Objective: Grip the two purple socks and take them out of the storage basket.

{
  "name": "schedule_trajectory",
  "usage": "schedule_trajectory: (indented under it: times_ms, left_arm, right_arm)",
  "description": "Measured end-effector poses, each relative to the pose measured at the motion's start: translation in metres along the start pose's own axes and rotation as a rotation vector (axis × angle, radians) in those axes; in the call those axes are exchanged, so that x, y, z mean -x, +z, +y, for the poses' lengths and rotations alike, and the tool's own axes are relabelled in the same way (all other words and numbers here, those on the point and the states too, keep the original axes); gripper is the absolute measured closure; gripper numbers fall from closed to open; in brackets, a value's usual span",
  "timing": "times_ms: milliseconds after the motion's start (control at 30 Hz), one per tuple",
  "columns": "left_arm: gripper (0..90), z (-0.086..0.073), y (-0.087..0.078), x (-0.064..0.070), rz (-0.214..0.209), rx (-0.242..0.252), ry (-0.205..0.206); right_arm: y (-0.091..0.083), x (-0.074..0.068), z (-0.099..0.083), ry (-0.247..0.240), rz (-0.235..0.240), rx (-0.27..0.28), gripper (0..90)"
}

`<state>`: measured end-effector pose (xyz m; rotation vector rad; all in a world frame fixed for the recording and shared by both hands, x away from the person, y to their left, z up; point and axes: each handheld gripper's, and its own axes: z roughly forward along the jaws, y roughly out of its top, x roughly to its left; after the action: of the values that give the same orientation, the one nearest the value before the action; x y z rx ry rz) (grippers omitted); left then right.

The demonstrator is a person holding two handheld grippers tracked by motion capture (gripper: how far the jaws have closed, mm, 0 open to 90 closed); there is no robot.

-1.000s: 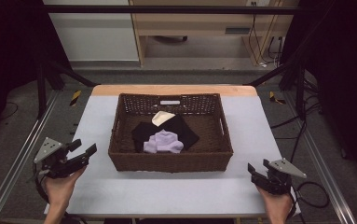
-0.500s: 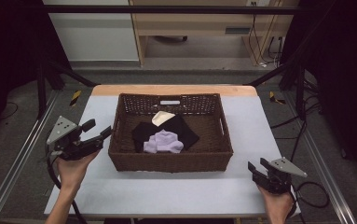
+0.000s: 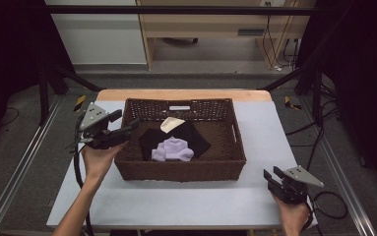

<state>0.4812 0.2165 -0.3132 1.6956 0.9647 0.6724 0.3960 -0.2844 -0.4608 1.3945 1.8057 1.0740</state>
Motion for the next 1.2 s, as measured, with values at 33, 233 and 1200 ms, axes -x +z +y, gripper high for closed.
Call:
schedule_trajectory:
  times_ms: [33,233,1200]
  left_arm:
    - [32.7,0.002,0.005,0.002,-0.011,-0.007,-0.004]
    - [32.8,0.004,0.033,0.011,-0.022,-0.028,0.018]
    - [40.3,-0.042,0.141,0.029,-0.078,-0.464,0.138]
  right_arm:
    - [-0.001,-0.001,0.000,0.003,-0.004,0.005,59.7]
    - [0.000,-0.003,0.001,-0.011,-0.004,0.000,61.0]
    - [0.003,0.004,0.000,-0.002,0.012,-0.005,64.9]
